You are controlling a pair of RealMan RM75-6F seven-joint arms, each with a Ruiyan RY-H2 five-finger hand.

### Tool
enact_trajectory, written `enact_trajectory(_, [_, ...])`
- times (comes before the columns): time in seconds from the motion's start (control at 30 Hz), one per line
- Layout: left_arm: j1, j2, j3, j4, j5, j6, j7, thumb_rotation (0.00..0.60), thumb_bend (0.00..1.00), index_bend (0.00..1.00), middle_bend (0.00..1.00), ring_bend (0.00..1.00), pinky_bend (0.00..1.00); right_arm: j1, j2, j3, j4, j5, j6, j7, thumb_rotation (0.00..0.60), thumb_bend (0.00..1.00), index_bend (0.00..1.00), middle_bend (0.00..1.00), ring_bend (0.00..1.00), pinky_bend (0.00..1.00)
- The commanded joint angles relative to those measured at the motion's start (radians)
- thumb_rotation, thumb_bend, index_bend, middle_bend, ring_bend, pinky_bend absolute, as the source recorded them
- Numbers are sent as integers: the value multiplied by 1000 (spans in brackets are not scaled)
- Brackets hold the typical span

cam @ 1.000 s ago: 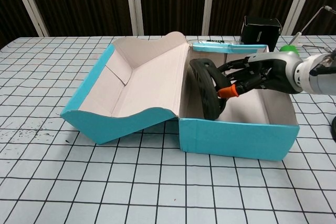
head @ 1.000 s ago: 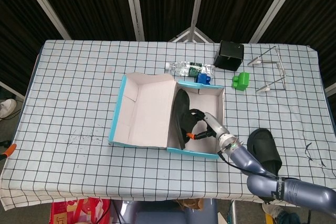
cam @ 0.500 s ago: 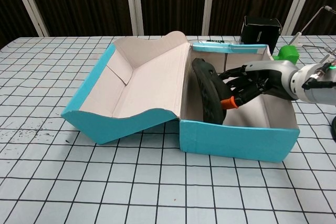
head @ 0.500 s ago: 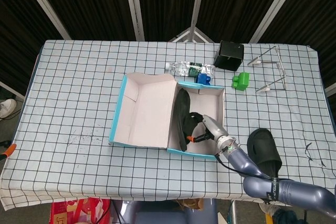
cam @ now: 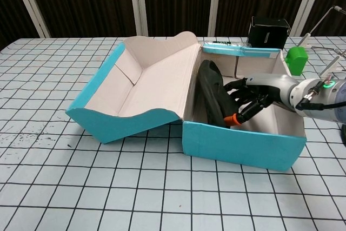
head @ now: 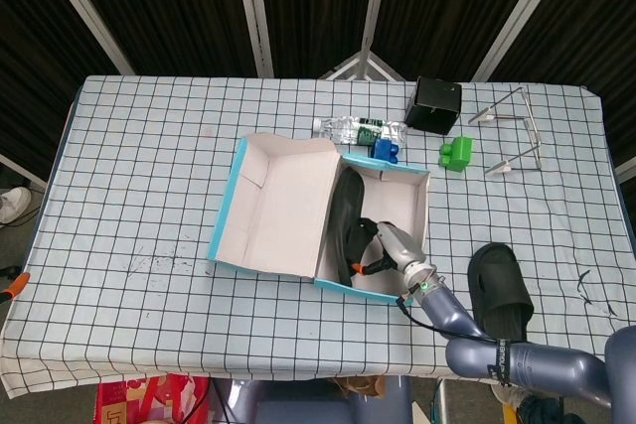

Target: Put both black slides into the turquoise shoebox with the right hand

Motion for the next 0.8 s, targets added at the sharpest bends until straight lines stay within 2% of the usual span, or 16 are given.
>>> enact_trajectory(0.03, [0,0,0,0,0,1,-1,600,202,98,10,0,80,2,-10,-4,6,10,1,-15,600,480,663,563,313,66])
enact_trajectory(0.53, [0,-1,0,0,-2,-1,2,600,202,98,9,0,80,-2,-10,8,-11,11,-9,-38,600,480,654,550,311,47])
enact_trajectory(0.67, [-1,-2,-1,0,-4,-3,3,600,202,98,9,0,80,-6,0,16,-21,-7,-22,-28,600,475,510,445,258,32])
enact_trajectory(0.73, [-2,-3,-1,0,-3,-4,3,600,202,98,8,0,80,-6,8,19,-28,-16,-38,-21,600,430,424,382,214,18])
enact_trajectory(0.8, [-3,-3,0,1,-2,-5,3,600,202,98,8,0,80,-6,13,22,-33,-24,-47,-14,600,382,383,346,186,12])
